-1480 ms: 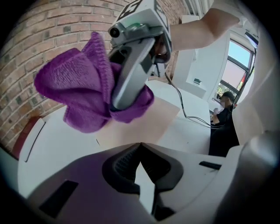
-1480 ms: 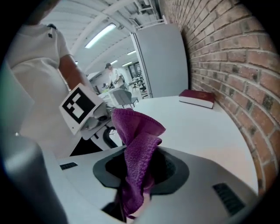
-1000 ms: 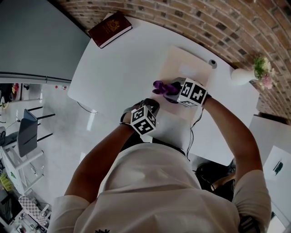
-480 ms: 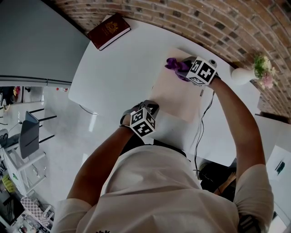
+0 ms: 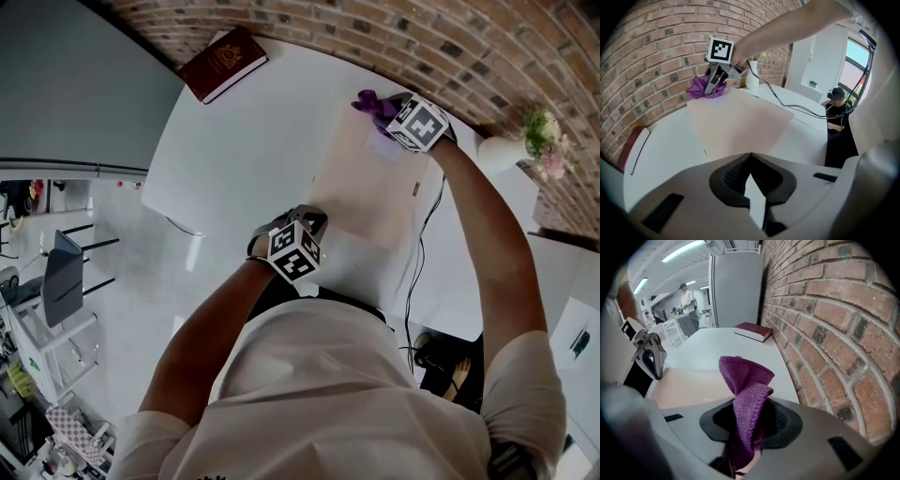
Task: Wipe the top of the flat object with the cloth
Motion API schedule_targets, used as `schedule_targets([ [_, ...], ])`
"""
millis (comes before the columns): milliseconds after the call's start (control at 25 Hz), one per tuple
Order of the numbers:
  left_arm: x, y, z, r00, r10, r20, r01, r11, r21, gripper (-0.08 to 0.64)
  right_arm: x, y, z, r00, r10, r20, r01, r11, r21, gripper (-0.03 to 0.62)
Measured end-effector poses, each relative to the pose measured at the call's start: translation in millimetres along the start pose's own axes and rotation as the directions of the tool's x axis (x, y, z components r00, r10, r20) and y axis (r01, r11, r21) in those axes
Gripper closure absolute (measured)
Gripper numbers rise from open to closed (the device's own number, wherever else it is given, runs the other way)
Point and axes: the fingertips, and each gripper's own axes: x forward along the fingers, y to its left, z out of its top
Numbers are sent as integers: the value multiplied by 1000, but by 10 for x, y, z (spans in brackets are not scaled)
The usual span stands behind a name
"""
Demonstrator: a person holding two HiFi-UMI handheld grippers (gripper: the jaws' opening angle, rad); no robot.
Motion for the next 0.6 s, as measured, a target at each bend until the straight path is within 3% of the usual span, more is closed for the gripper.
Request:
schedule_targets([
  [120, 2, -4, -6, 1000, -4, -2, 4, 1000, 4, 535, -125, 151, 92, 999, 17, 51, -16, 1000, -13, 451],
  [280, -11, -2, -13, 1000, -9, 0, 9, 1000, 0, 535, -378, 758, 210, 981, 157, 114, -152, 987, -53, 451],
  [600, 0, -15, -12, 1000, -17, -9, 17, 1000, 18, 535, -624, 2289, 30, 894, 430, 127, -417, 901, -118, 451],
])
